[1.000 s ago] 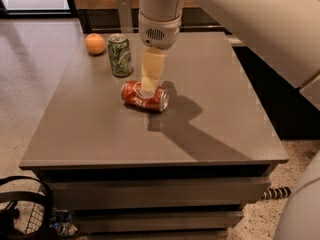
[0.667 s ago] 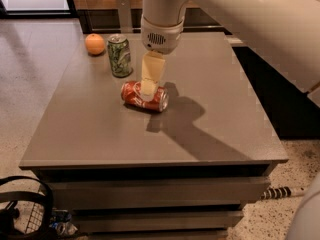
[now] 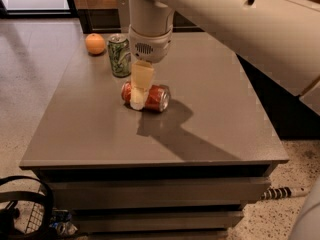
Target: Place coke can upright
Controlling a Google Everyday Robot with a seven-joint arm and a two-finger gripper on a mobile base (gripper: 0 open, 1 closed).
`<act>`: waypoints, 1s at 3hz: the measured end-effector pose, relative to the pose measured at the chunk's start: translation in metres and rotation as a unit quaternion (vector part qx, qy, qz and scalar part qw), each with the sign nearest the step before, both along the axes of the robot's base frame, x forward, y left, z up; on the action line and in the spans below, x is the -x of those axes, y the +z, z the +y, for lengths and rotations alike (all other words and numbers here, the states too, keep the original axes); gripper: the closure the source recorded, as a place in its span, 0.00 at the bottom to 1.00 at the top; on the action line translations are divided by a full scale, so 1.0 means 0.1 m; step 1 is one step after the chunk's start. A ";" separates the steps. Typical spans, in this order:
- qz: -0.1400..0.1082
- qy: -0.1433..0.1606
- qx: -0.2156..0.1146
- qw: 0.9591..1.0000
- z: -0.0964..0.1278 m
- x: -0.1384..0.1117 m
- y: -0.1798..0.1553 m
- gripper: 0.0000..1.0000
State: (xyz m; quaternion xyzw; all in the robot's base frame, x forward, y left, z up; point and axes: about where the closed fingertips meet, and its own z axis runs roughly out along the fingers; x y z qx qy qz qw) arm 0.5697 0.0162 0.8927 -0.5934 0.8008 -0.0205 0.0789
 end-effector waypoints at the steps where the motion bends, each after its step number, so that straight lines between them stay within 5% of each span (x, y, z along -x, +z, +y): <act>1: 0.017 -0.001 0.001 1.000 0.09 -0.03 -0.19 0.00; 3: 0.044 -0.027 -0.022 0.998 0.02 -0.15 -0.48 0.00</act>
Offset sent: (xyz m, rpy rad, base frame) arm 0.0147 0.0040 -0.0605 0.0274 0.1287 -0.0469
